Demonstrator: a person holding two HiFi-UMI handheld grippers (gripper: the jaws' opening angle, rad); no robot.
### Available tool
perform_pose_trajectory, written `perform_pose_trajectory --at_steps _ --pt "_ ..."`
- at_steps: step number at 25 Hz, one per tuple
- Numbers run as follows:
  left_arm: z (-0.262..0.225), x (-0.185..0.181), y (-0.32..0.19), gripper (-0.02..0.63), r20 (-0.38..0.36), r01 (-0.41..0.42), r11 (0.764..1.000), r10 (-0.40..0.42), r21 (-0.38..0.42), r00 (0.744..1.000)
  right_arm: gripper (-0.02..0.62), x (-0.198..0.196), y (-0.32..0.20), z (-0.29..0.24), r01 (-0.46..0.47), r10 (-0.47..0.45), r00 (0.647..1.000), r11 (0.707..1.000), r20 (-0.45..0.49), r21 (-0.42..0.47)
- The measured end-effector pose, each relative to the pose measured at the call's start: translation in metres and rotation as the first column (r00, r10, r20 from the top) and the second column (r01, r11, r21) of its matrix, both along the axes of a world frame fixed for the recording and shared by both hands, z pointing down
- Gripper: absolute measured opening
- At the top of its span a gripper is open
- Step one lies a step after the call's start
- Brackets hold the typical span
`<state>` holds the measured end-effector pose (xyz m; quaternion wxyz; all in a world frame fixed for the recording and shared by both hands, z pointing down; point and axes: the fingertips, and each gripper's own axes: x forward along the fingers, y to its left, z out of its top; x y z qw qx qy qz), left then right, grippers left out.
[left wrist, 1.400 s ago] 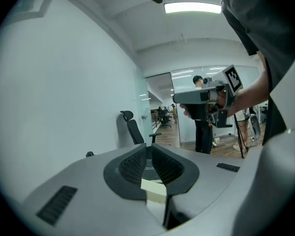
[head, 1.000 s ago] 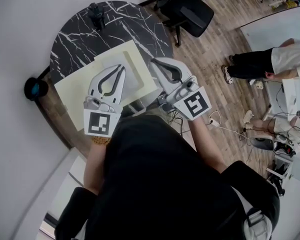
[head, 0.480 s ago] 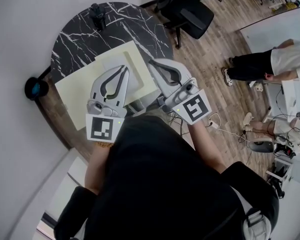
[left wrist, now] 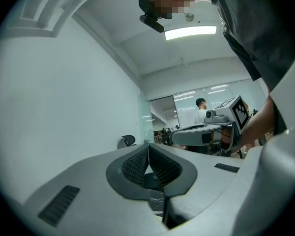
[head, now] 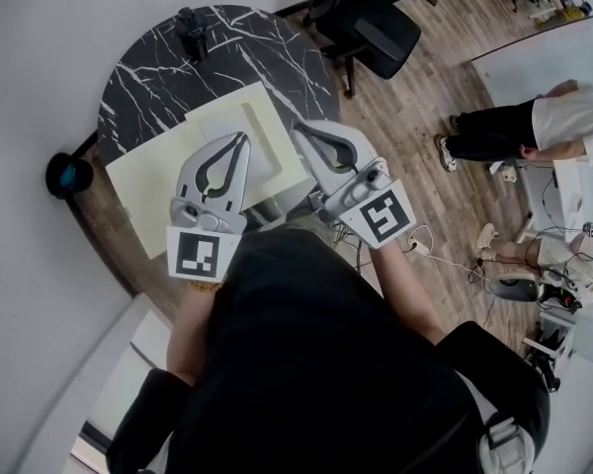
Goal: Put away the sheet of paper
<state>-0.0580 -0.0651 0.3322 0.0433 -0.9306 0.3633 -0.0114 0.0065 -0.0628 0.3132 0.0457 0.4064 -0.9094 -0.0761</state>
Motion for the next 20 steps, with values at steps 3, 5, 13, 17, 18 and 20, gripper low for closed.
perform_pose_trajectory --at_steps 3,5,13,17,18,20 --pt "0.001 0.001 -0.001 0.012 0.001 0.001 1.000 -0.001 -0.008 1.000 -0.002 0.000 -0.001 0.000 0.002 -0.002 1.000 1.000 -0.003 -0.001" --pt "0.001 0.001 -0.002 0.011 0.000 0.000 1.000 0.000 -0.012 1.000 -0.003 -0.001 -0.001 0.000 0.003 -0.003 1.000 1.000 -0.001 -0.003" --pt "0.008 -0.004 -0.004 0.011 0.001 -0.002 0.999 0.002 -0.051 1.000 -0.003 -0.009 -0.001 0.005 0.017 -0.017 1.000 1.000 -0.017 -0.010" --pt "0.013 -0.005 -0.006 0.011 -0.015 -0.009 0.997 0.008 -0.076 1.000 -0.003 -0.012 -0.002 0.008 0.018 -0.019 0.999 1.000 -0.038 -0.013" --pt "0.014 -0.006 -0.007 0.011 -0.015 -0.008 0.997 0.007 -0.082 1.000 -0.004 -0.013 -0.003 0.009 0.021 -0.021 0.999 1.000 -0.042 -0.012" --pt "0.017 -0.007 -0.007 0.011 -0.002 -0.011 0.996 0.011 -0.084 1.000 -0.005 -0.014 -0.005 0.009 0.019 -0.019 0.999 1.000 -0.035 -0.016"
